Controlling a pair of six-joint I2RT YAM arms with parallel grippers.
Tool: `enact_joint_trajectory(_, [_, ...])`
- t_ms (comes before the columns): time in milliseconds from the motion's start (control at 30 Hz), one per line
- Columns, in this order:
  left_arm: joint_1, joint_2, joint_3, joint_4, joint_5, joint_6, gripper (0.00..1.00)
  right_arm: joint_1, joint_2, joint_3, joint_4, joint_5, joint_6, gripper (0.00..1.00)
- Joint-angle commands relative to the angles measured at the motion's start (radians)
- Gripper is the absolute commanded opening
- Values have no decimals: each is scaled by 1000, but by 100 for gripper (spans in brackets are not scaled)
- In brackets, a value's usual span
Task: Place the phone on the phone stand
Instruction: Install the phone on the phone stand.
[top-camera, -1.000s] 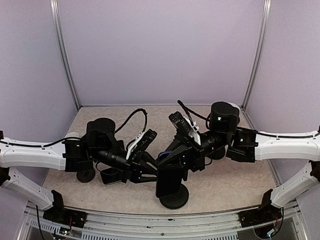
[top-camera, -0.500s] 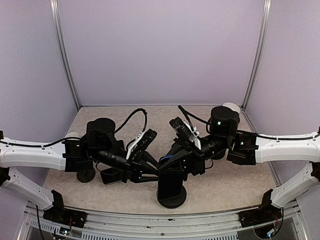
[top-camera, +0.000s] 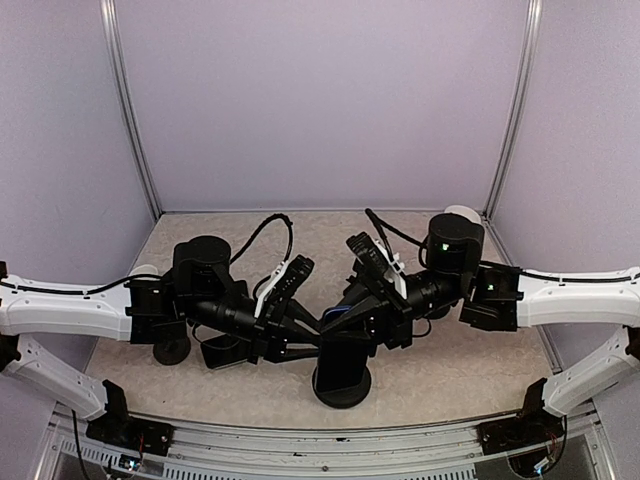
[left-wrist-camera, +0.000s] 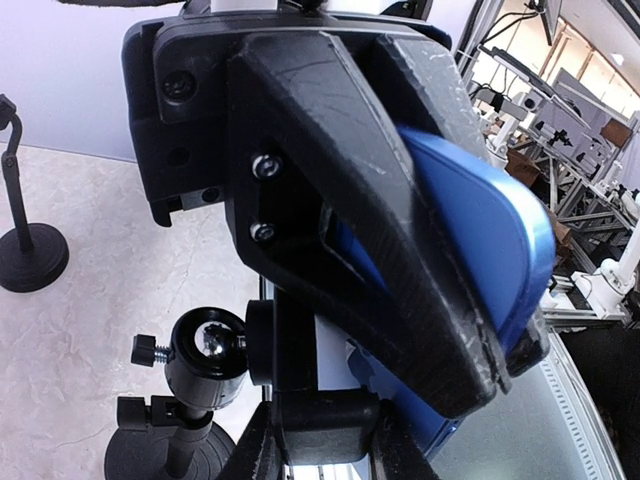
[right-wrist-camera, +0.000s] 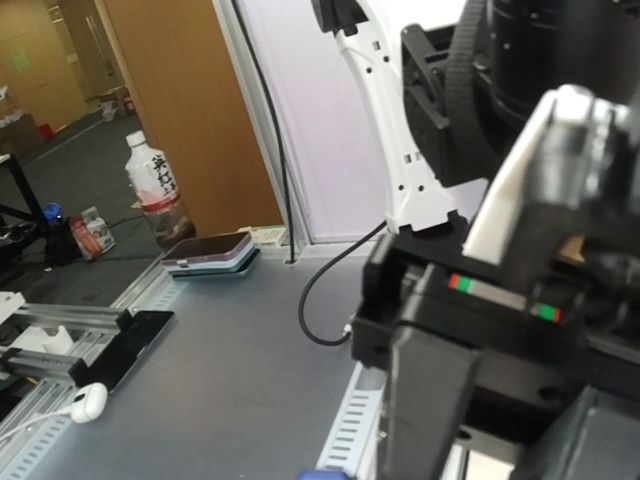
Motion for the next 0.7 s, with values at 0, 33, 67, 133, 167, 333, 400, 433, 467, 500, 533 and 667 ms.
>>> enact_joint_trajectory(0, [-8, -72, 31, 65, 71, 30, 0, -68, -71, -40, -85, 52, 1, 0])
enact_joint_trajectory(33, [-8, -73, 32, 63, 70, 30, 0, -71, -74, -45, -87, 52, 2, 0])
enact_joint_trajectory(67, [-8, -75, 32, 63, 64, 29, 0, -74, -76, -49, -90, 52, 2, 0])
enact_joint_trajectory(133, [-8, -80, 32, 59, 53, 30, 0, -78, -80, -55, -97, 51, 3, 0])
enact_joint_trajectory(167, [-8, -81, 32, 58, 50, 31, 0, -81, -82, -56, -103, 52, 2, 0])
enact_joint_trajectory(333, [-8, -98, 30, 51, 45, 33, 0, -93, -89, -73, -115, 57, 5, 0])
enact_joint_trajectory(400, [-8, -102, 30, 47, 44, 32, 0, -96, -91, -80, -117, 55, 8, 0])
enact_joint_trajectory(433, [-7, -104, 30, 47, 43, 32, 0, -99, -91, -83, -119, 55, 8, 0])
enact_joint_trajectory(467, [-8, -105, 30, 45, 43, 32, 0, -99, -91, -85, -123, 55, 9, 0])
enact_joint_trajectory(500, [-8, -108, 30, 44, 40, 32, 0, -102, -91, -87, -126, 55, 8, 0])
enact_joint_trajectory(533, [-8, -113, 29, 42, 38, 32, 0, -101, -93, -90, -127, 55, 8, 0])
enact_joint_trajectory(667, [-7, -128, 25, 36, 29, 34, 0, -110, -100, -104, -135, 55, 10, 0])
